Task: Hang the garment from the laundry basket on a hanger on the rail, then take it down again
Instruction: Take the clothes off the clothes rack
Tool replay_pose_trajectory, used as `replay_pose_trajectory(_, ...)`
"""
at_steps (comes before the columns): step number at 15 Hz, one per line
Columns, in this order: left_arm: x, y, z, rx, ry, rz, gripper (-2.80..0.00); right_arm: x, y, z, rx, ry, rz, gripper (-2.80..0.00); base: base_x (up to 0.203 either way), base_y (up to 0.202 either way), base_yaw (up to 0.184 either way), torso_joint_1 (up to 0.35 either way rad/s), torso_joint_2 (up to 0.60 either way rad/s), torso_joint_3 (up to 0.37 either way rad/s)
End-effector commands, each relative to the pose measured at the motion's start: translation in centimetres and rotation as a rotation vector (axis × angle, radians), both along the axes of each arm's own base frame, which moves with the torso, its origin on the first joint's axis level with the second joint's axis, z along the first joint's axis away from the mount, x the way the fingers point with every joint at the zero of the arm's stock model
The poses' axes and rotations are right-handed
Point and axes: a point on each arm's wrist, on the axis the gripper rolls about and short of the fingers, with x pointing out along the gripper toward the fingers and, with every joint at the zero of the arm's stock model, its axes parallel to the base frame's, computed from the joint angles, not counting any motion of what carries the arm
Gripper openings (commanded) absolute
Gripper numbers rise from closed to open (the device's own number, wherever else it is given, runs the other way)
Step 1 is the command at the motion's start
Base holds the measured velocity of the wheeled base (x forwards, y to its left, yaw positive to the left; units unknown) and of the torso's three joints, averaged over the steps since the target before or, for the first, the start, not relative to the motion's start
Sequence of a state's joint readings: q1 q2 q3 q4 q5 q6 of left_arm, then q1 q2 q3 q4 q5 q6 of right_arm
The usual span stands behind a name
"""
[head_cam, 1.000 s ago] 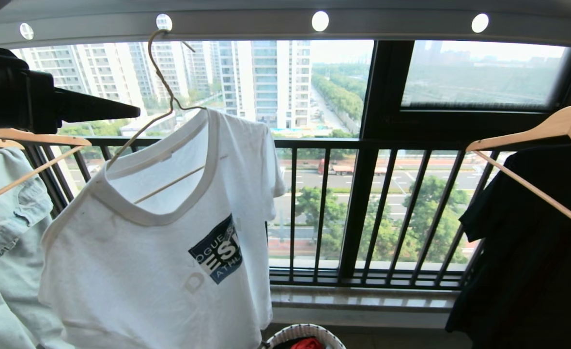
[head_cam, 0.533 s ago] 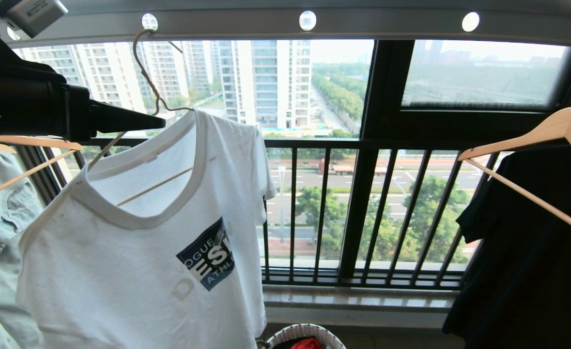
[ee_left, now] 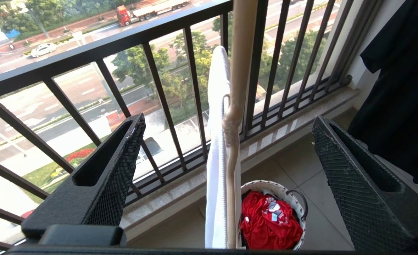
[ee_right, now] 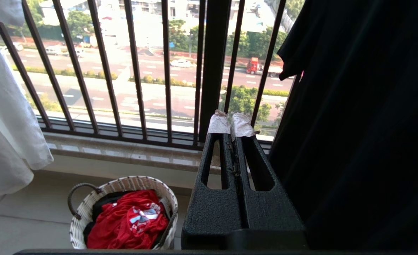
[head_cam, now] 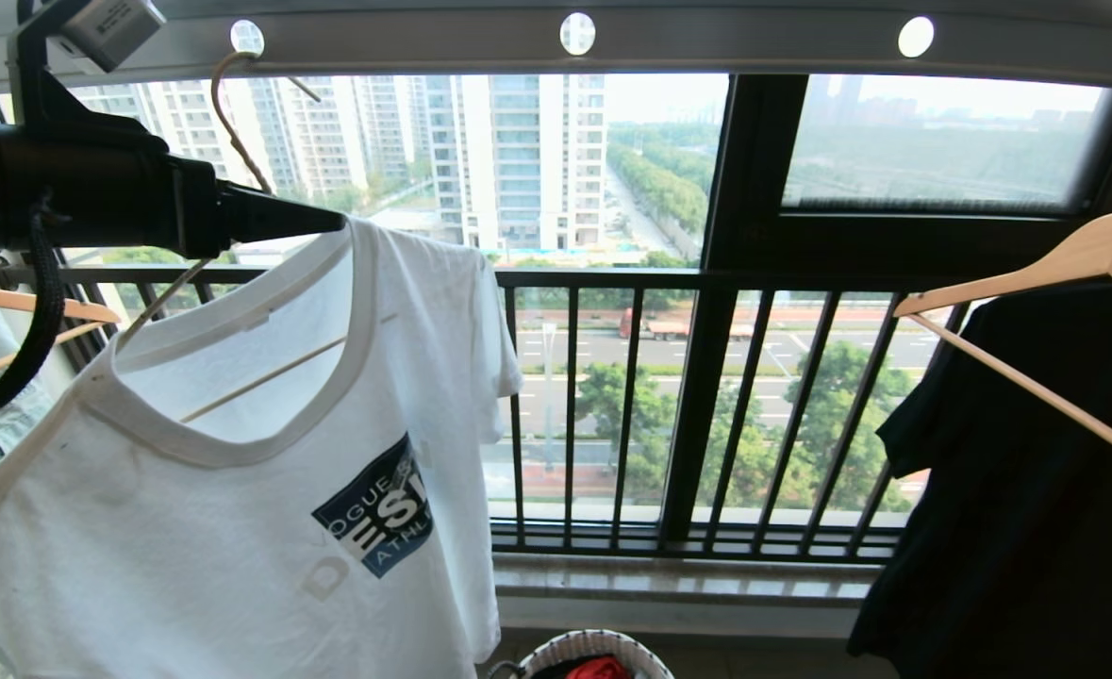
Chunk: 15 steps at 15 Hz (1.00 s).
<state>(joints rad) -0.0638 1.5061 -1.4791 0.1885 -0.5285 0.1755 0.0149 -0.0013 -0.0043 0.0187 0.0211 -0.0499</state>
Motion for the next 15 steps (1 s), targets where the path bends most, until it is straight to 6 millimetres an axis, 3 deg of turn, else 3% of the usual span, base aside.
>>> replay_pose_trajectory(1,0.4,-0.2,-0.3,0.0,0.01,-0.007,0.0,0.0,0.0,0.0,-0.001,0.001,0.001,-2.8,0.0,0.0,0.0,0.0,0.0,0.0)
replay_pose_trajectory(2,0.5,-0.2,0.0,-0.005,-0.021,-0.007,-2.8,0.0,0.0,0.0,-0.001,0.001,0.001,-2.8,0.0,0.0,0.0,0.0,0.0,0.0)
replay_pose_trajectory(15,-0.3,-0.4,1.2,-0.015,-0.1,-0.007,-2.8,0.0,0.0,0.0,-0.001,0.001,0.001,-2.8,0.0,0.0,0.0,0.0,0.0,0.0)
